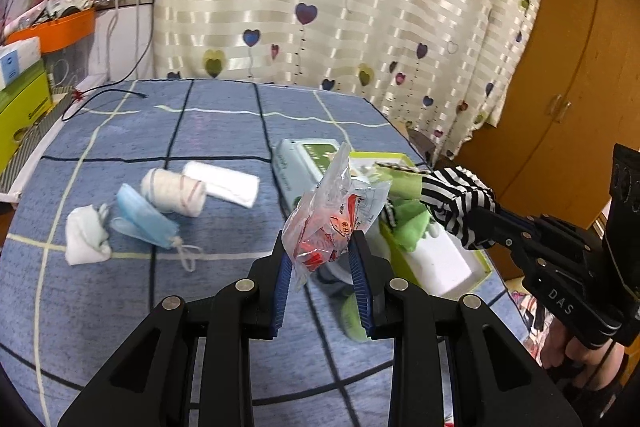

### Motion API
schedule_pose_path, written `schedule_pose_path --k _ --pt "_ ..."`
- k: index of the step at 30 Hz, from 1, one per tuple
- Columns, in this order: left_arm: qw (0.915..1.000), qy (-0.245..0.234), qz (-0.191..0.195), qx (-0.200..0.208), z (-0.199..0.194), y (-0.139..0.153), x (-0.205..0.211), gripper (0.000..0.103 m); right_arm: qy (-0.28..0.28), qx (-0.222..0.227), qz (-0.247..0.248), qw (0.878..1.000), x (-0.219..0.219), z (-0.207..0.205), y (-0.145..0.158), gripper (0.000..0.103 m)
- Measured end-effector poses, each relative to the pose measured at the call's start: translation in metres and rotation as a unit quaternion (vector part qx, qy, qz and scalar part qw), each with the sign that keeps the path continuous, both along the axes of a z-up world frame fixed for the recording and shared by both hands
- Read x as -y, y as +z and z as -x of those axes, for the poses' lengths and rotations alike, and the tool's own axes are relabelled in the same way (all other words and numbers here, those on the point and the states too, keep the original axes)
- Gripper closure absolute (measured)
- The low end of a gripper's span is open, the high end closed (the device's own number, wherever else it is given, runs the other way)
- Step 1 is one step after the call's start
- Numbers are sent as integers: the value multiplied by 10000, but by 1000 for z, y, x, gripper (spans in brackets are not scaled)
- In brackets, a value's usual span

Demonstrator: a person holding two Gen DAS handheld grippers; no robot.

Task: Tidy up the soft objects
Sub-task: 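Carry the striped sock ball and plastic bag over the white tray box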

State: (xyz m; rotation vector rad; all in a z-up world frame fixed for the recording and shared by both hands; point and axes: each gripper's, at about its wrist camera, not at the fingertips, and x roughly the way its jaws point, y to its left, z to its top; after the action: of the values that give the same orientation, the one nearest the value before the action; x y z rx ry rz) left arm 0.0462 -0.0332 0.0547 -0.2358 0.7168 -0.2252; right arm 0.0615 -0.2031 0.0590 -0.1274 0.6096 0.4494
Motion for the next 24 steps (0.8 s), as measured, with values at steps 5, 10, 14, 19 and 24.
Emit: schedule_pose_path --k 5,10,14,19,24 --pt "9999 -155 -14 66 -4 5 19 73 -221 -1 -61 9997 24 -1 -1 96" --pt "9995 -306 7 66 -8 5 35 73 -365 -46 -97 9993 42 -3 -6 96" --pt "9991 -419 0 32 -12 5 46 73 -457 -98 -131 9988 52 -3 -11 96" --pt "9986 -524 -14 36 -16 5 57 73 -548 -134 -172 9983 63 -6 -14 96" --pt "9981 -621 -30 24 -19 5 66 73 -671 -184 -196 9974 76 -9 -19 96"
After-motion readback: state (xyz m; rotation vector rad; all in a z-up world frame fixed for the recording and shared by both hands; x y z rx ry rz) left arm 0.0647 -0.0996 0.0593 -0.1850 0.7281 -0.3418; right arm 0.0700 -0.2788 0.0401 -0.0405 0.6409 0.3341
